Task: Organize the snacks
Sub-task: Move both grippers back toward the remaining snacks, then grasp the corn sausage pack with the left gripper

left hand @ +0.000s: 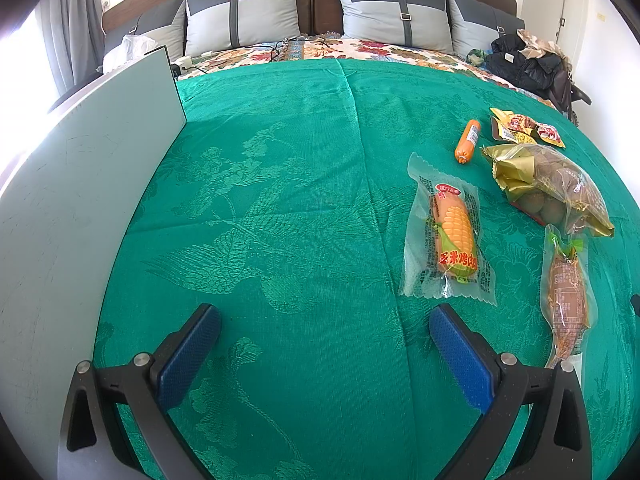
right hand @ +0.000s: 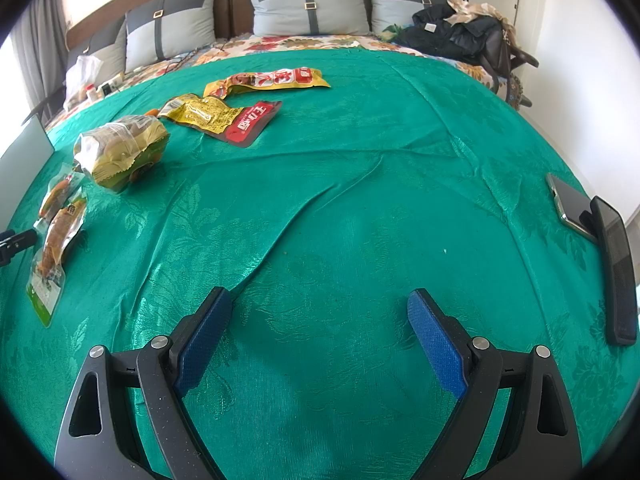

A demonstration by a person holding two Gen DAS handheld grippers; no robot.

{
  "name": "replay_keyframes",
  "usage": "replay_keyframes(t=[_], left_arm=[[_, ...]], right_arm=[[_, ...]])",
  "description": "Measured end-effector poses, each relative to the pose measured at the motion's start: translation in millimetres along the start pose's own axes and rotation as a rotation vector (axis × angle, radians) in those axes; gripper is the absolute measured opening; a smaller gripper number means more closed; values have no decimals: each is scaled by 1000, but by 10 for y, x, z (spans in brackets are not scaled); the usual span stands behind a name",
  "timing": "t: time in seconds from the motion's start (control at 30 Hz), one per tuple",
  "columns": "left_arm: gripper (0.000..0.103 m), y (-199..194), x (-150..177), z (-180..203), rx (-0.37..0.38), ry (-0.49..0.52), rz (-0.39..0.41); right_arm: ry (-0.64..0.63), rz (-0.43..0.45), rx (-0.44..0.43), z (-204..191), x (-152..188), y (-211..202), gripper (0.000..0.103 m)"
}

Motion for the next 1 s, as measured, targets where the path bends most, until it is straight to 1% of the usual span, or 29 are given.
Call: replay_keyframes(t=[0.5,0.53,0.6,0.63,0.67,0.73,0.8,0.87,0.93,1.0], left_arm=[[103,-3,-16,5,-12,-12,-1],[103,-4,-12,4,-17,-11,-28],[102,-10,24,5,-43,-12,-158],[98,-41,29,7,-43,-36,-192],[94,-101,17,39,-6,-58,-205],[92,-235,-93,169,83,-73,-186],[92,-289,-226,351,118,-42,-171],[93,-230,-312,583,130,35,-187],[93,-70,-333,755,89,121,-218],[92,128,-325,848,43,177,-250]], right_arm=[[0,-1,0,2,-2,3,93],[0,-1,0,2,-2,3,93],[1,-1,0,3,-2,4,93],[1,-1,0,2,-2,4,93],[0,-1,0,3,-3,5,93],[0,-1,0,2,-2,5,93],[1,-1,0,1,-1,5,93],[1,-1,0,1,-2,5,93],[1,-1,0,0,-1,5,93],[1,-1,0,0,-1,5,93]])
Point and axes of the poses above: each gripper's, at about its wrist camera, not at the fingertips, and y roughly the way its jaws point, z to its right, x to its underside, the point moved 8 cm from there along y, roughly the way its jaws point, and after that the axes turned 14 degrees about -y, right-handed, at the moved point
